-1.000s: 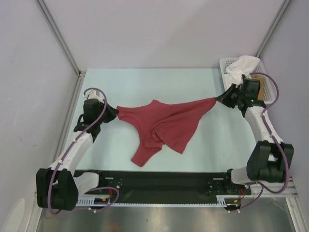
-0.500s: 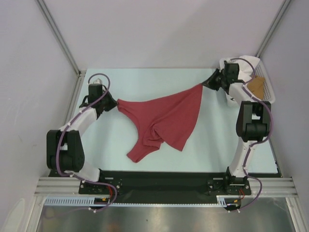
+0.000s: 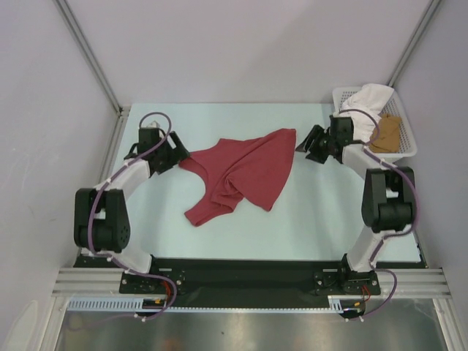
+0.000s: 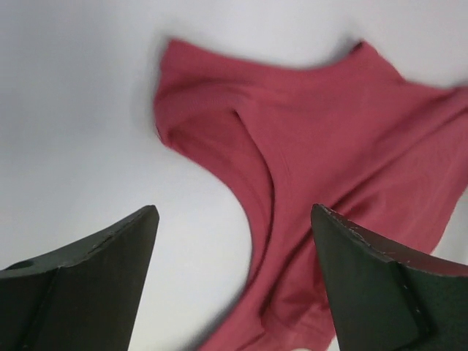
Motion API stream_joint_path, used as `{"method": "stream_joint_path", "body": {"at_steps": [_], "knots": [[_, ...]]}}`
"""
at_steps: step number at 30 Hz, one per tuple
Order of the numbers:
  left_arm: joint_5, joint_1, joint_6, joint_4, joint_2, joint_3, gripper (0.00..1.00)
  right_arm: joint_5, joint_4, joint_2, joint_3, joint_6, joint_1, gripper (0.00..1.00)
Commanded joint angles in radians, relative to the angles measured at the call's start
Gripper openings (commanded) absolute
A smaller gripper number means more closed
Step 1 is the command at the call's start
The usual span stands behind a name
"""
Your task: Fold and stack the tank tops
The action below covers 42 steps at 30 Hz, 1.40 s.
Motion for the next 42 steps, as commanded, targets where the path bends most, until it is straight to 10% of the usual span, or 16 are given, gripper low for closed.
{"method": "stream_joint_path", "body": {"at_steps": [1,11,29,32,36,42], "knots": [[-0.011,-0.123,0.018,-0.006,-0.173,-0.092,0.91,0.041,-0.008,-0.226,-0.158,-0.041,0.098,0.6],[-0.247,-0.318,-0.143,-0.238,-0.449,-0.35,0.96,0.173,-0.099,-0.432,-0.424,-0.049,0.36,0.67],[-0.192,-0.319,-0.254,-0.206,-0.664,-0.562,0.93,0.273,-0.036,-0.285,-0.446,0.013,0.556,0.52],[-0.174,-0.324,-0.261,-0.186,-0.661,-0.588,0.92,0.264,-0.016,-0.274,-0.456,0.019,0.56,0.4],[-0.175,-0.336,-0.258,-0.18,-0.635,-0.597,0.91,0.328,-0.068,-0.309,-0.466,0.008,0.553,0.0],[-0.165,-0.341,-0.257,-0.168,-0.629,-0.612,0.88,0.377,-0.135,-0.473,-0.577,-0.01,0.38,0.0]]}}
